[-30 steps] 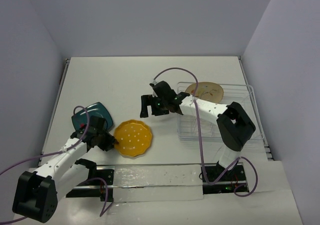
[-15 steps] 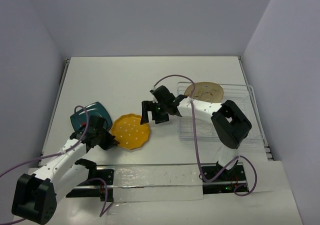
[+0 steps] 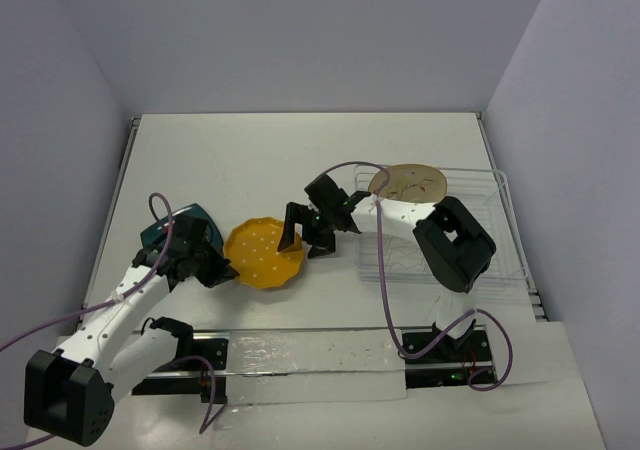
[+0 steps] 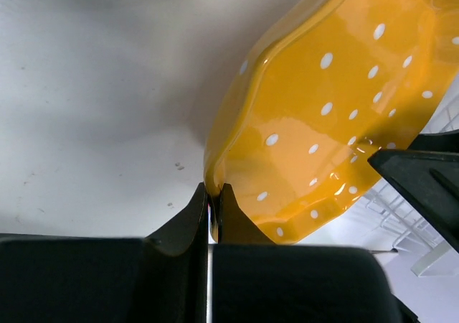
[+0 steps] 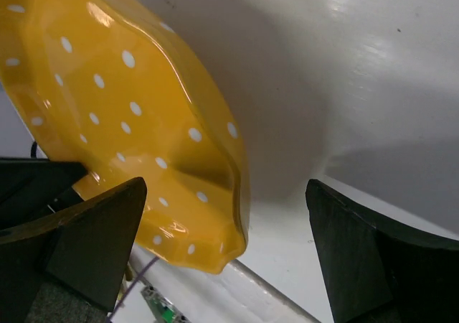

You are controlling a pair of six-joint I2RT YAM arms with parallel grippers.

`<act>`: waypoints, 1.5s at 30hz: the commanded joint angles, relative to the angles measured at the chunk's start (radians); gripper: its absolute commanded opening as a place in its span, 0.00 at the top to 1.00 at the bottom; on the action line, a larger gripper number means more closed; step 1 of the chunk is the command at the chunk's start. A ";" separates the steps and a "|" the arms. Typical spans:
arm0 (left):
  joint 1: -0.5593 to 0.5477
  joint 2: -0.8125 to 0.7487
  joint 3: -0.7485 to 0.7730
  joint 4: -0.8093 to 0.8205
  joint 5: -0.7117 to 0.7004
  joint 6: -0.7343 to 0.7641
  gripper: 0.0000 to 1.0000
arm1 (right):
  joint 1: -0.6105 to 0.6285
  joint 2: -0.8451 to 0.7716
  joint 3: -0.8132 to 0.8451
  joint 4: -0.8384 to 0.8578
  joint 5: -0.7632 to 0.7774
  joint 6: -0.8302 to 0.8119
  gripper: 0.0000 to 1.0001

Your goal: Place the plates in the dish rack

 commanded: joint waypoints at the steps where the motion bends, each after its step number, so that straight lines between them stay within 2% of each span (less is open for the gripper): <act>1: 0.001 0.027 0.091 0.101 0.112 0.011 1.00 | -0.003 -0.046 -0.031 0.025 0.054 0.150 0.00; 6: 0.031 0.050 0.054 0.188 0.239 0.022 1.00 | 0.007 -0.038 -0.061 0.143 0.008 0.246 0.00; 15: 0.099 -0.002 0.038 0.229 0.310 0.037 1.00 | 0.025 -0.028 -0.095 0.294 -0.032 0.339 0.02; 18: 0.116 -0.015 0.037 0.219 0.316 0.048 1.00 | 0.025 -0.025 -0.113 0.405 -0.072 0.399 0.18; 21: 0.126 -0.019 0.050 0.206 0.313 0.067 1.00 | 0.025 -0.033 -0.091 0.426 -0.061 0.391 0.51; 23: 0.133 -0.022 0.056 0.199 0.310 0.074 1.00 | 0.025 -0.047 -0.078 0.427 -0.047 0.374 0.65; 25: 0.140 -0.024 0.057 0.205 0.311 0.079 1.00 | 0.025 -0.073 -0.061 0.431 -0.032 0.339 0.85; 27: 0.142 -0.024 0.062 0.210 0.313 0.083 1.00 | 0.025 -0.089 -0.055 0.431 -0.018 0.324 0.99; 32: 0.146 -0.020 0.103 0.207 0.287 0.113 0.99 | 0.024 -0.153 -0.006 0.435 0.050 0.159 1.00; 33: 0.146 -0.017 0.124 0.198 0.274 0.124 0.93 | 0.023 -0.173 0.008 0.432 0.069 0.113 1.00; 34: 0.146 -0.017 0.133 0.186 0.256 0.128 0.65 | 0.022 -0.196 0.025 0.427 0.096 0.066 1.00; 35: 0.146 -0.017 0.146 0.184 0.244 0.136 0.61 | 0.019 -0.200 0.028 0.419 0.101 0.057 1.00; 36: 0.146 -0.020 0.158 0.179 0.230 0.141 0.25 | 0.016 -0.224 0.049 0.411 0.110 -0.008 1.00; 37: 0.146 -0.023 0.177 0.170 0.217 0.151 0.06 | 0.012 -0.244 0.064 0.403 0.137 -0.058 1.00; 38: 0.146 -0.032 0.193 0.162 0.187 0.156 0.01 | 0.005 -0.286 0.087 0.377 0.159 -0.141 1.00; 42: 0.146 -0.059 0.222 0.147 0.102 0.146 0.01 | -0.006 -0.385 0.173 0.248 0.258 -0.492 1.00; 43: 0.146 -0.063 0.229 0.143 0.056 0.141 0.00 | -0.012 -0.441 0.193 0.183 0.294 -0.659 1.00; 45: 0.148 -0.061 0.239 0.127 -0.012 0.131 0.01 | -0.019 -0.553 0.201 0.096 0.355 -0.881 1.00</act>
